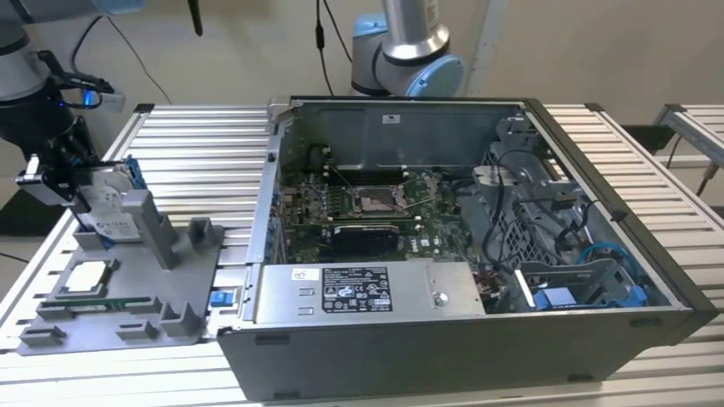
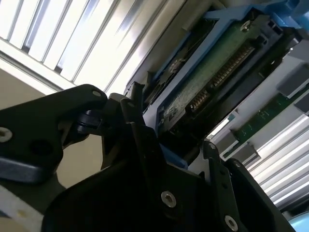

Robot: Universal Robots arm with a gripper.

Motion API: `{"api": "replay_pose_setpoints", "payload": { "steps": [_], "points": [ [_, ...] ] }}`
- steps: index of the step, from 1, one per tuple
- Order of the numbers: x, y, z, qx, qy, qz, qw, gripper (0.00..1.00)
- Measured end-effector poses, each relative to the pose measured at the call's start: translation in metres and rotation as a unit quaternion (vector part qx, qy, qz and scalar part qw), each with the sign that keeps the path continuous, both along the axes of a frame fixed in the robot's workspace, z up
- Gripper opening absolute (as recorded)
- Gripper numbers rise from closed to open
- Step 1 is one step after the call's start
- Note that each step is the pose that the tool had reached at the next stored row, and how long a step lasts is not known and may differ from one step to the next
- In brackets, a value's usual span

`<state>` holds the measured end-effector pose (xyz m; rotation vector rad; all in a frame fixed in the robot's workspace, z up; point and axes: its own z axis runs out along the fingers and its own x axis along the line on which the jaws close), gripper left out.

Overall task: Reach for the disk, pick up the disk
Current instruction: 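Pick up the disk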

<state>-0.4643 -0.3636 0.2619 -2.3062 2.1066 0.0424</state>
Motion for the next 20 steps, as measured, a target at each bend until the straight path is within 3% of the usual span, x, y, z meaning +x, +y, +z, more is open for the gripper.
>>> {"api": "replay_pose_setpoints", "payload": {
  "steps": [2,3,9,12,13,20],
  "points": [
    [0.0000,0.0000,0.0000,0.0001,0.0000,0.000,1.0000,1.00],
    [0.0000,0.0000,0.0000,0.0002,0.0000,0.000,1.0000,0.00],
    [0.0001,0.0000,-0.0002,0.0001,-0.0001,0.000,1.0000,0.00],
    [0.0001,0.0000,-0.0002,-0.0113,-0.0001,0.000,0.9999,0.00],
    [0.0001,0.0000,-0.0003,-0.0131,-0.0002,0.000,0.9999,0.00],
    [0.0001,0.0001,-0.0001,-0.0121,-0.0001,0.000,0.9999,0.00]
  ]
}}
